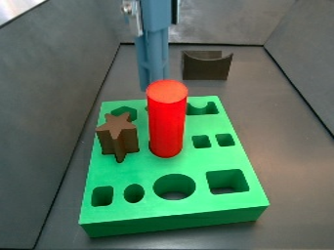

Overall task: Pick up the 3 prong object. Move up. Move to above the board. Insert the 3 prong object.
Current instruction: Insert the 3 prong object.

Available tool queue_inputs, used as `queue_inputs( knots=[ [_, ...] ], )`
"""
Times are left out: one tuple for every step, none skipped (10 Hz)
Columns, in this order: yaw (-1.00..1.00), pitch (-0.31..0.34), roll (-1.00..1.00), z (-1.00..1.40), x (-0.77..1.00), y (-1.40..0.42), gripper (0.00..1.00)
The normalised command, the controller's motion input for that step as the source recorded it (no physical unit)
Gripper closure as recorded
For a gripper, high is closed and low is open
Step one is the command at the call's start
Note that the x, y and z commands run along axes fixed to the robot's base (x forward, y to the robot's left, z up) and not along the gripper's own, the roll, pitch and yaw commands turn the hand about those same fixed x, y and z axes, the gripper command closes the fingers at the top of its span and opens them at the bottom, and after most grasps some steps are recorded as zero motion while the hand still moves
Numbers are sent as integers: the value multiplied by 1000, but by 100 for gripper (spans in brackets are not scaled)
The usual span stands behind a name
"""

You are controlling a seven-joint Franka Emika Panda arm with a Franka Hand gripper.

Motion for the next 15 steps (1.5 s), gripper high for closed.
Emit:
queue_inputs(
  knots=[
    [-34,-29,70,-277,37,-100,100],
    [-123,-26,26,-180,46,-91,100],
    [-123,-11,0,-86,3,-49,100],
    [-29,0,0,0,0,0,100],
    [0,0,0,0,54,-40,100],
    [0,-51,24,-320,251,-74,100],
    [0,-19,33,-263,197,0,100],
    [0,0,0,-106,69,0,100],
    [0,0,13,-151,57,0,100],
    [0,0,36,-129,0,0,100],
    [0,0,34,-114,0,0,100],
    [0,0,57,-143,23,0,100],
    [0,-4,0,-111,100,0,100],
    [0,-36,0,-197,246,0,100],
    [0,-31,0,-131,117,0,100]
  ],
)
